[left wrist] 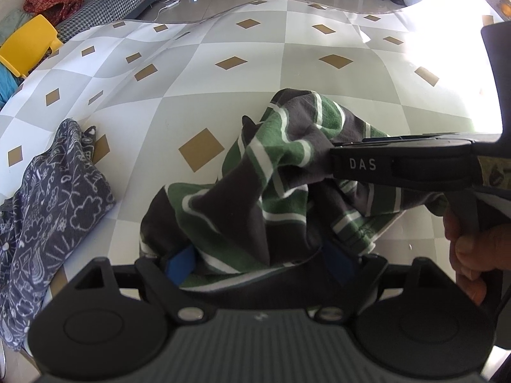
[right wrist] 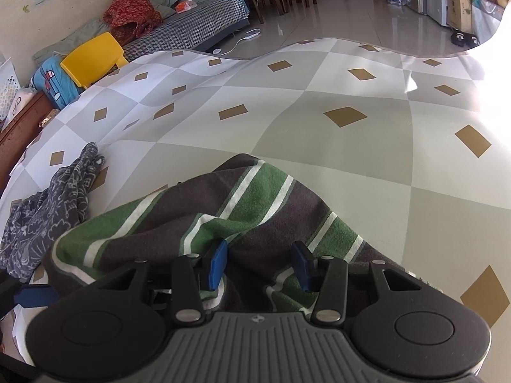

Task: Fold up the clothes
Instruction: 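Hold the cloth with the right tool beside the open left tool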

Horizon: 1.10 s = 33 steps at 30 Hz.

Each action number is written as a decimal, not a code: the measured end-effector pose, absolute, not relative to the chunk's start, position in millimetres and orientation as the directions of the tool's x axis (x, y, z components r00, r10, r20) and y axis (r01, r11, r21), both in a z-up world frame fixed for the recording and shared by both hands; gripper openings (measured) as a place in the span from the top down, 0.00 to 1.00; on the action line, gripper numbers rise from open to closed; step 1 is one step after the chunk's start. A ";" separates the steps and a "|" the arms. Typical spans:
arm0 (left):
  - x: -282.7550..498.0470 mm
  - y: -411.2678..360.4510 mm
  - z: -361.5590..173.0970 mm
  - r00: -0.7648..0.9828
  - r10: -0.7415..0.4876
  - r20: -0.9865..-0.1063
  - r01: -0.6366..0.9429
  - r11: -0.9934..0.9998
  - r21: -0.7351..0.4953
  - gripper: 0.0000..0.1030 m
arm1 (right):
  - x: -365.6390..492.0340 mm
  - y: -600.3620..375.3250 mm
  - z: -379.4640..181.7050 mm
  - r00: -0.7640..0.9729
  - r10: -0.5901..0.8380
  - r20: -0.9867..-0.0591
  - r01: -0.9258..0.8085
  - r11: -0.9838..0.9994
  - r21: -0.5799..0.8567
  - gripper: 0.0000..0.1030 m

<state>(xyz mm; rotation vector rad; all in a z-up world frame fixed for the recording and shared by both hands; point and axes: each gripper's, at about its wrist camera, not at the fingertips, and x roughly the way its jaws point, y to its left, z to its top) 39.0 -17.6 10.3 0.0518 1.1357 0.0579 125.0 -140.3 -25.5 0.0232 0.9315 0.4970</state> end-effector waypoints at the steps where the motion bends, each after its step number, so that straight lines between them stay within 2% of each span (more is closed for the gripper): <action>1: 38.7 -16.9 10.5 0.418 0.070 -0.906 -0.021 0.997 0.068 0.17 | 125.3 -139.6 -25.8 0.492 0.422 -0.762 -0.402 0.886 0.231 0.56; 33: 31.9 -9.0 4.9 0.370 0.070 -0.927 -0.036 0.997 0.061 0.16 | 123.3 -120.9 -30.0 0.457 0.461 -0.760 -0.477 0.849 0.227 0.56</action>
